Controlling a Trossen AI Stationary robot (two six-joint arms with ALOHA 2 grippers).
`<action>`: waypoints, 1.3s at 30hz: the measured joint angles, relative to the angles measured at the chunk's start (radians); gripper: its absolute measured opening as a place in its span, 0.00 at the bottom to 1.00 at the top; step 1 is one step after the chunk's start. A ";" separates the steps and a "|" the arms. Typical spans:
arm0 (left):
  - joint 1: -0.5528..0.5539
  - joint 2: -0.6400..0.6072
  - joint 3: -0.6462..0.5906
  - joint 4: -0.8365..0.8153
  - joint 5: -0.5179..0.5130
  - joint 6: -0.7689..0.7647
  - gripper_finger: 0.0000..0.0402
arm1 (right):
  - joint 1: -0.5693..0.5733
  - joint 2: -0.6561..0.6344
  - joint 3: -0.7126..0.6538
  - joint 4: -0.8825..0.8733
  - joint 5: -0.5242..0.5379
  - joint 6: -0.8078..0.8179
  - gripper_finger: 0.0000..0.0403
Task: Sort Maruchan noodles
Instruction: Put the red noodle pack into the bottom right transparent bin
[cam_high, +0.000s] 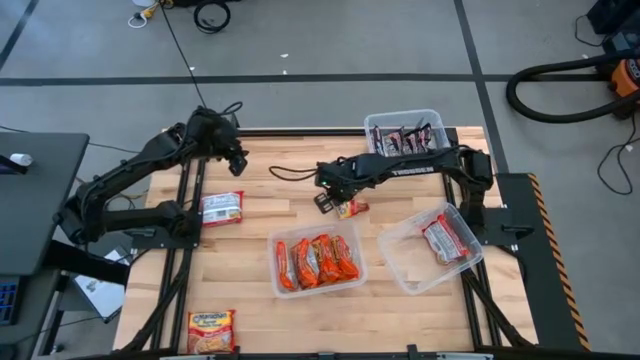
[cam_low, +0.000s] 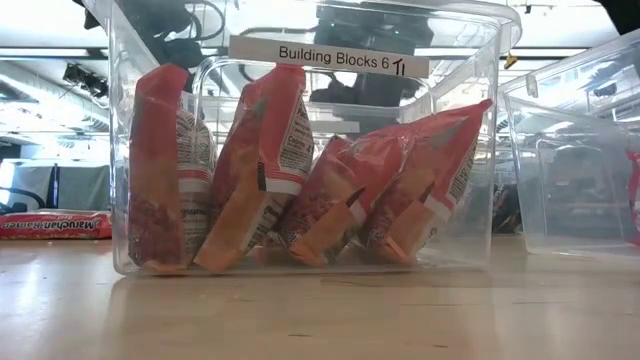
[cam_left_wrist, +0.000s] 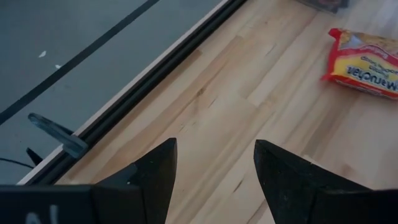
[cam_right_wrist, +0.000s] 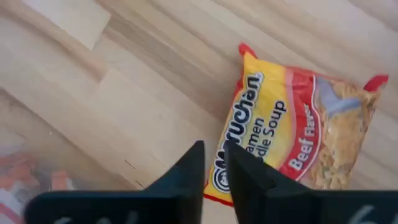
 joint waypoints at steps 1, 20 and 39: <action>0.006 0.000 0.000 -0.001 0.000 -0.001 0.54 | 0.001 0.007 0.000 -0.001 -0.004 0.012 0.20; 0.019 0.000 0.000 -0.011 0.012 -0.027 0.54 | -0.002 0.169 0.004 -0.003 0.098 0.208 0.58; 0.018 0.000 0.000 -0.027 0.012 -0.021 0.54 | -0.018 0.110 -0.006 -0.001 0.089 0.213 0.02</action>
